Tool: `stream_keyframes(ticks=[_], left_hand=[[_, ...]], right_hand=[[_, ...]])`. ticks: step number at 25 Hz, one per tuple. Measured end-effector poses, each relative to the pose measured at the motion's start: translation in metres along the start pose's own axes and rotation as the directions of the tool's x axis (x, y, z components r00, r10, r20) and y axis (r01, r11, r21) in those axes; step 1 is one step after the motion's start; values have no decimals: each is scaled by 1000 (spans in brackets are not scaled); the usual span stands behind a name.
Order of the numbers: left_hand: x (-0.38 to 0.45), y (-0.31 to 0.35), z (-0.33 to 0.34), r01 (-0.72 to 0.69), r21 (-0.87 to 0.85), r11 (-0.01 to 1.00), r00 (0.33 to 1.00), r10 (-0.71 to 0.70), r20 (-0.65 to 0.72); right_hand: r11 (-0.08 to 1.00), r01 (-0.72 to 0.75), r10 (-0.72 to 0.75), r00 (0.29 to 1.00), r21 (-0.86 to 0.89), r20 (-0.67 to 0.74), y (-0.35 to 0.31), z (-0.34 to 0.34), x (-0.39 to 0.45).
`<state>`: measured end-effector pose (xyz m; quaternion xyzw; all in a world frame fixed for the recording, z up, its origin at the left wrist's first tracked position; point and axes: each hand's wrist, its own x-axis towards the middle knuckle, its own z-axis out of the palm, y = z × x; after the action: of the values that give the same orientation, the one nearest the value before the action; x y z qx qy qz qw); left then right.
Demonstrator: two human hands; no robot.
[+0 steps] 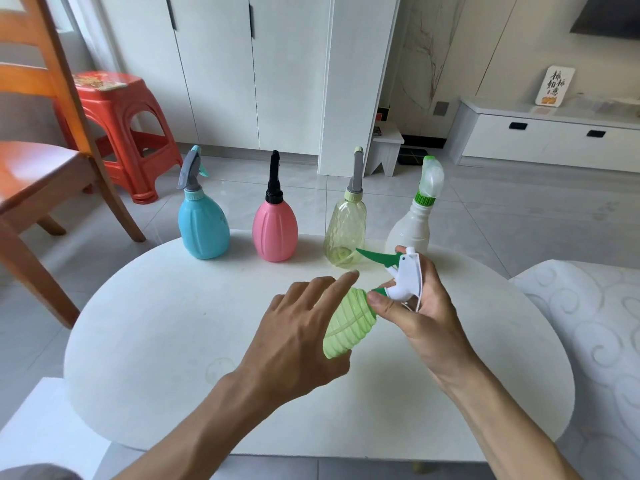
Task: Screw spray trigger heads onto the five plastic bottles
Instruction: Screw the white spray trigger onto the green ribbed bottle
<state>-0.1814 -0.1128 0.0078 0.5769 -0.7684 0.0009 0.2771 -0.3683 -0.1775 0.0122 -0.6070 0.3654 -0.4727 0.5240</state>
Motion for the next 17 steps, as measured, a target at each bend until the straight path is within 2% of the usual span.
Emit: stream_keyframes(ticks=[5, 9, 11, 12, 14, 15, 17], left_hand=[[1, -5, 0, 16, -34, 999, 999, -18, -40], [-5, -5, 6, -9, 67, 998, 991, 18, -133], [-5, -4, 7, 0, 85, 996, 989, 13, -147], [-5, -3, 6, 21, 33, 999, 990, -16, -143], [-4, 5, 3, 114, -252, 961, 990, -130, -50], [-3, 9, 0, 192, -433, 881, 981, -188, 53], [-1, 11, -1, 351, -687, 636, 936, -245, 252]], right_hand=[[998, 24, -28, 996, 52, 82, -3, -5, 4], [996, 87, -87, 996, 10, 30, 2, 3, 3], [991, 93, -92, 996, 91, -17, 4, 10, 0], [984, 69, -67, 998, 166, -19, 4, 11, 0], [955, -2, -20, 997, 297, 71, -3, 8, 0], [940, -38, -8, 991, 338, 134, -6, 5, 1], [906, -106, 22, 979, 409, 204, -8, 2, 1]])
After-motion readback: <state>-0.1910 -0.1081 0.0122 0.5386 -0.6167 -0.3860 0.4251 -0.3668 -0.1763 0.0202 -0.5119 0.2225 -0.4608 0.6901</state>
